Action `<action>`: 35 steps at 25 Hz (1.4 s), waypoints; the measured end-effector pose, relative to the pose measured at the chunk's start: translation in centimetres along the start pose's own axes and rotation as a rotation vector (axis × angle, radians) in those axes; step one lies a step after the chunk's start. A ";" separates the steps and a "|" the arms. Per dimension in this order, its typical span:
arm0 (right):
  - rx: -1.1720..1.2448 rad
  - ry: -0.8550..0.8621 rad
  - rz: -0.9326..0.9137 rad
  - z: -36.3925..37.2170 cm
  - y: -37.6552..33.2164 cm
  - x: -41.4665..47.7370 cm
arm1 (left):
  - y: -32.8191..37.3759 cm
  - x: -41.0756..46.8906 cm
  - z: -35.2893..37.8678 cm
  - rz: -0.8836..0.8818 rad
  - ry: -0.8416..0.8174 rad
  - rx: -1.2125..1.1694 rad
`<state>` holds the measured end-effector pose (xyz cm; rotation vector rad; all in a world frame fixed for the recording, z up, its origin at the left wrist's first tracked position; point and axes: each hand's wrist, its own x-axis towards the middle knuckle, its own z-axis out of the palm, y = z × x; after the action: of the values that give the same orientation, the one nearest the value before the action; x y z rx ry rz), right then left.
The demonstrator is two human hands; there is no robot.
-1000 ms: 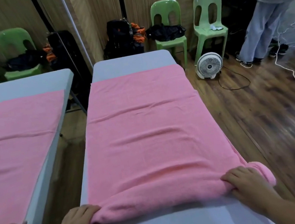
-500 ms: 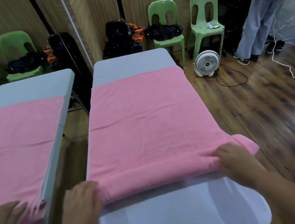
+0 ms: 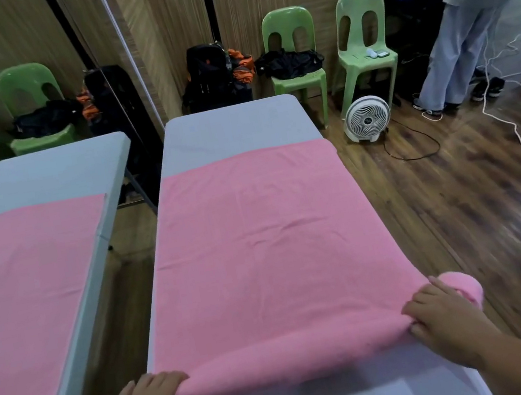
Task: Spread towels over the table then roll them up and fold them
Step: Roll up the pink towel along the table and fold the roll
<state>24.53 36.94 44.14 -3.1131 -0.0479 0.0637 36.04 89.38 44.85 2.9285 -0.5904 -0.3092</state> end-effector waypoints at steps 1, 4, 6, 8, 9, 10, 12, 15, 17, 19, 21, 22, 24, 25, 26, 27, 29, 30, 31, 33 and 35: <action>-0.007 -0.031 -0.016 -0.3 0.3 0.0 | -0.2 0.1 -0.3 -0.014 -0.024 0.019; -0.006 -0.090 0.077 -1.3 1.6 2.7 | -1.1 3.2 -1.8 -0.071 -0.042 0.093; -0.021 -0.010 0.121 -1.9 1.7 4.2 | -1.0 5.0 -2.2 -0.100 0.038 0.123; -0.029 0.026 0.030 -1.5 0.1 4.3 | 0.2 5.1 -1.1 -0.023 0.070 0.116; -0.033 0.024 -0.050 -0.9 -1.1 3.9 | 0.8 4.7 -0.2 0.047 0.019 0.112; -0.040 -0.004 -0.094 -0.2 -2.1 3.4 | 1.3 4.2 0.4 0.093 -0.026 0.127; -0.004 -0.073 -0.033 0.7 -3.0 3.1 | 1.5 4.1 0.8 0.083 -0.053 0.115; 0.043 -0.076 0.084 1.5 -2.5 3.2 | 1.0 4.7 0.5 0.066 0.036 0.049; 0.045 -0.130 0.043 0.2 -2.7 2.9 | 1.0 3.7 0.1 0.069 0.029 0.039; 0.055 -0.264 -0.016 -1.6 -2.9 3.3 | 1.0 3.0 -0.6 0.070 -0.010 0.025; 0.127 -0.290 0.036 -2.8 -2.3 5.1 | 0.9 4.0 -1.8 0.060 -0.010 0.008; 0.143 -0.276 0.101 -3.0 -2.1 6.2 | 1.0 5.0 -2.2 0.021 0.007 0.012; 0.060 -0.154 0.155 -3.3 -2.0 7.5 | 1.2 6.6 -2.8 -0.045 0.092 0.071; 0.013 -0.049 0.122 -3.0 -2.1 7.3 | 1.4 6.6 -2.5 -0.029 0.137 0.081; 0.012 0.036 0.066 -2.9 -2.5 6.6 | 1.5 6.2 -1.8 0.008 0.183 0.089; 0.020 0.094 0.004 -2.7 -2.9 5.6 | 1.6 5.7 -0.9 0.071 0.183 0.095; -0.021 0.109 -0.046 -1.6 -3.0 3.9 | 1.6 5.0 0.4 0.131 0.057 0.124; -0.041 0.058 -0.014 -0.9 -2.9 3.5 | 1.4 5.2 0.6 0.118 0.002 0.128; -0.052 -0.001 0.041 -0.2 -2.7 3.8 | 1.3 5.8 0.4 0.100 -0.021 0.121; -0.059 -0.004 0.120 0.6 -2.3 4.6 | 1.4 6.9 -0.3 0.071 -0.046 0.069; -0.036 0.061 0.094 0.0 -2.3 5.1 | 1.3 7.0 -0.5 0.063 0.014 0.011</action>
<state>29.60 39.44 43.99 -3.1493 0.0994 -0.0312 42.02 85.50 44.38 2.9125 -0.6831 -0.2786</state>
